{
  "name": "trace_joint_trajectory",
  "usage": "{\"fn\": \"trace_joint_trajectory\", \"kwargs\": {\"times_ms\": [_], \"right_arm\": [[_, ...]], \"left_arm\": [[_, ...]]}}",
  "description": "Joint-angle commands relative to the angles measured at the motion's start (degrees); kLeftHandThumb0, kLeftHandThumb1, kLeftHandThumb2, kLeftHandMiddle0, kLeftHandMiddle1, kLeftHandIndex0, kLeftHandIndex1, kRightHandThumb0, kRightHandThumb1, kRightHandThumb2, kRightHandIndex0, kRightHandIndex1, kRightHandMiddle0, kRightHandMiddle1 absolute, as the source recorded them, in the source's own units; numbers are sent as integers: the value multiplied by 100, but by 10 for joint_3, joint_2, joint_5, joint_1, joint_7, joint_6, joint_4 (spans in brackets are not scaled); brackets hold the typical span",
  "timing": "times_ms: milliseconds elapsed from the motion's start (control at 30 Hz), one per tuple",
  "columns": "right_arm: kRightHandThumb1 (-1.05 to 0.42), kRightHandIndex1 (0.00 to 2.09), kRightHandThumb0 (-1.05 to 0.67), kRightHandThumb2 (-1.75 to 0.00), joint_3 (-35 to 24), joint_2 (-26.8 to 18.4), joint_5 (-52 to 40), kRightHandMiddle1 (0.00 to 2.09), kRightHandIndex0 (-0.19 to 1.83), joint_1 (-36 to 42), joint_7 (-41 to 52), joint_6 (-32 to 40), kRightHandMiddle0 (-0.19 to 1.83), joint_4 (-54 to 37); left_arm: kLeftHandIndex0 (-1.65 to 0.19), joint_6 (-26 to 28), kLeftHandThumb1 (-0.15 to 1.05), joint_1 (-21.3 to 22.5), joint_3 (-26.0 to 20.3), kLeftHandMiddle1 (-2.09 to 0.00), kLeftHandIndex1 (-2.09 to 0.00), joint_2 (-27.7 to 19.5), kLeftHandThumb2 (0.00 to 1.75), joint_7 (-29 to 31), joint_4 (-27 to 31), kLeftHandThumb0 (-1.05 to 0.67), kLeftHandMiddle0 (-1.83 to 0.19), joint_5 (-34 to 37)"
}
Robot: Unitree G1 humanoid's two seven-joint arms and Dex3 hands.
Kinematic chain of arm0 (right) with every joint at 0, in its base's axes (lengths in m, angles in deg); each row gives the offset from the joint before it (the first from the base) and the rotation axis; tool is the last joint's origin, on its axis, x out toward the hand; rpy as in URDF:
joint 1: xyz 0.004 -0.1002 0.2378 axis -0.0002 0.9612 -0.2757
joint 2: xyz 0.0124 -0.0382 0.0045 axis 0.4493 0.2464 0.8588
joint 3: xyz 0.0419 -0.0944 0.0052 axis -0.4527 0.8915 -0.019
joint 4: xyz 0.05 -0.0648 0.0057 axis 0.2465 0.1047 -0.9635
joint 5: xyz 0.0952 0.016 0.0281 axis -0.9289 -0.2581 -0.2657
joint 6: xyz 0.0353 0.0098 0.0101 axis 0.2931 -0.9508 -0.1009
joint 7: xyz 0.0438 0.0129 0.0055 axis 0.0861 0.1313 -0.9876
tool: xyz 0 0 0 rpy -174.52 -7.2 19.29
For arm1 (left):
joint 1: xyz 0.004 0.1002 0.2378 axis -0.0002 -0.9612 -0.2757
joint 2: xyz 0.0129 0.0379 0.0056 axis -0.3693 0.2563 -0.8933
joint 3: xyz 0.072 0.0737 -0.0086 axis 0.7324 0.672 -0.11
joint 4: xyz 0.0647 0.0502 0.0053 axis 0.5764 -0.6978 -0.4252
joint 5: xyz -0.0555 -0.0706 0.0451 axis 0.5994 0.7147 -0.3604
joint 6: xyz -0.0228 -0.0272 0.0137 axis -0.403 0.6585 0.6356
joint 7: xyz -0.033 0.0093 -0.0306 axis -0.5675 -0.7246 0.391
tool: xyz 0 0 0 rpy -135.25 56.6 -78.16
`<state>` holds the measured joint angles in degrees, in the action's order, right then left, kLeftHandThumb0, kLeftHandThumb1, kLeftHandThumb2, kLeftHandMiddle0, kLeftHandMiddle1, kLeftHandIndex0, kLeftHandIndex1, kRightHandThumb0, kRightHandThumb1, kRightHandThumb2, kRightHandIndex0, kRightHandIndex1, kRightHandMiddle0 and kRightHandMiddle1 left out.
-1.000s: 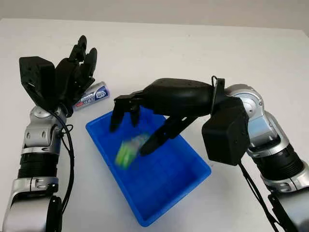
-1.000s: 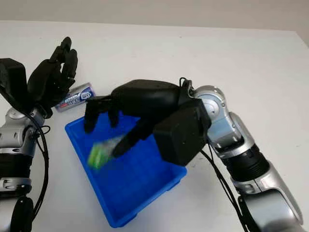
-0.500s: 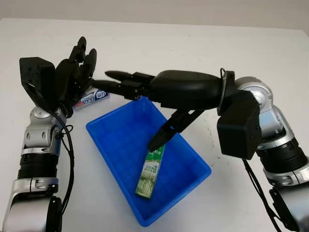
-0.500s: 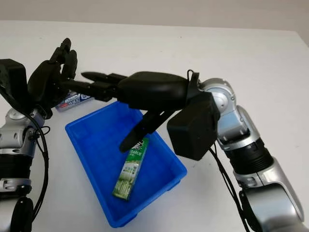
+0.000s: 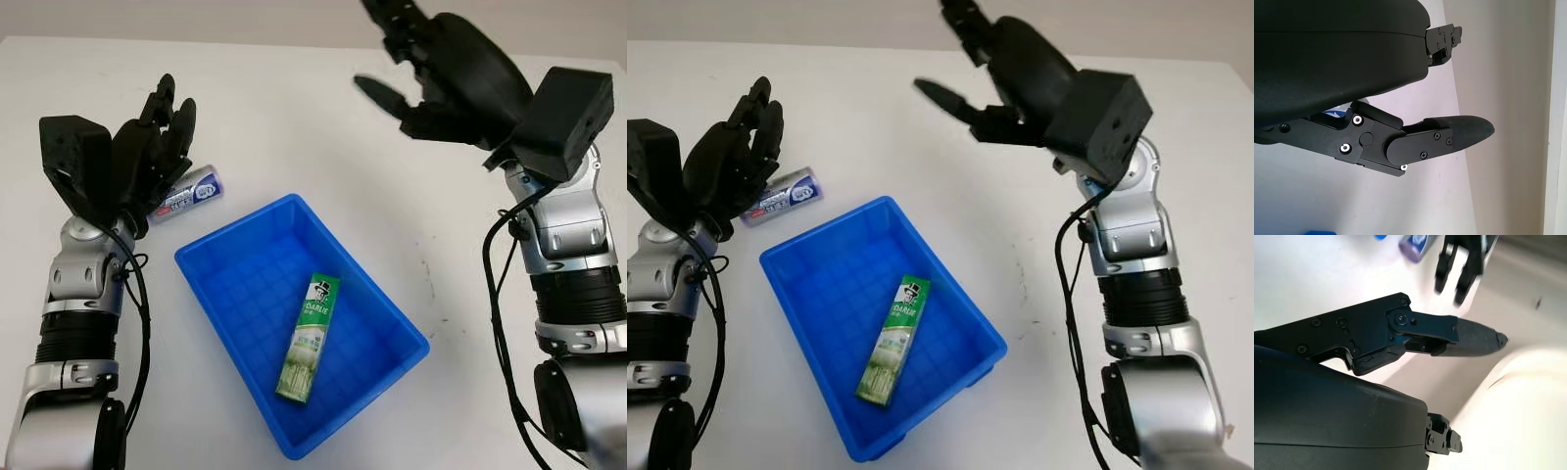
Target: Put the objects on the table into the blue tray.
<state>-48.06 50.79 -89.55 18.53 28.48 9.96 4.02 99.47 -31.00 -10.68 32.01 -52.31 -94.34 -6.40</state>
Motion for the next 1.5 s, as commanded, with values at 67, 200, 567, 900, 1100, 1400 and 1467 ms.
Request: {"fn": "trace_joint_trajectory", "kwargs": {"times_ms": [67, 200, 567, 900, 1100, 1400, 1467], "right_arm": [[-105, 0, -79, -74, -32, -3, -11, 0, -19, 33, -31, 32, -19, 36], [-105, 0, -78, -77, -57, -1, -15, 0, -19, 57, -69, 46, -19, 38], [-105, 0, -77, -77, -88, 13, -24, 0, -19, 110, -141, 49, -19, 28], [-105, 0, -75, -83, -81, 28, -38, 0, -19, 110, -140, 50, -19, 30], [-105, 0, -73, -84, -73, 29, -33, 0, -19, 107, -146, 57, -19, 25], [-105, 0, -72, -85, -62, 27, -30, 0, -19, 100, -143, 62, -19, 19], [-105, 0, -72, -84, -61, 29, -31, 0, -19, 100, -144, 69, -19, 12]], "left_arm": [[19, -9, 105, -2, -4, 0, 0, -7, 58, 5, -9, -72, 19, 2], [19, -17, 105, 4, -5, 0, 0, -10, 58, 11, -20, -72, 19, 2], [19, -22, 105, 20, 0, 0, 0, -19, 59, 20, -45, -71, 19, -4], [19, -24, 105, 18, -1, 0, 0, -24, 58, 22, -45, -72, 19, -4], [15, -78, 105, 5, 63, -5, -4, -78, 53, -45, 18, -77, 16, -156], [13, 29, 104, 70, 119, -176, -6, -162, 11, 25, 72, -81, -30, -269], [13, 57, 101, 95, 136, -202, -6, -173, 6, 56, 51, -81, -64, -281]]}}
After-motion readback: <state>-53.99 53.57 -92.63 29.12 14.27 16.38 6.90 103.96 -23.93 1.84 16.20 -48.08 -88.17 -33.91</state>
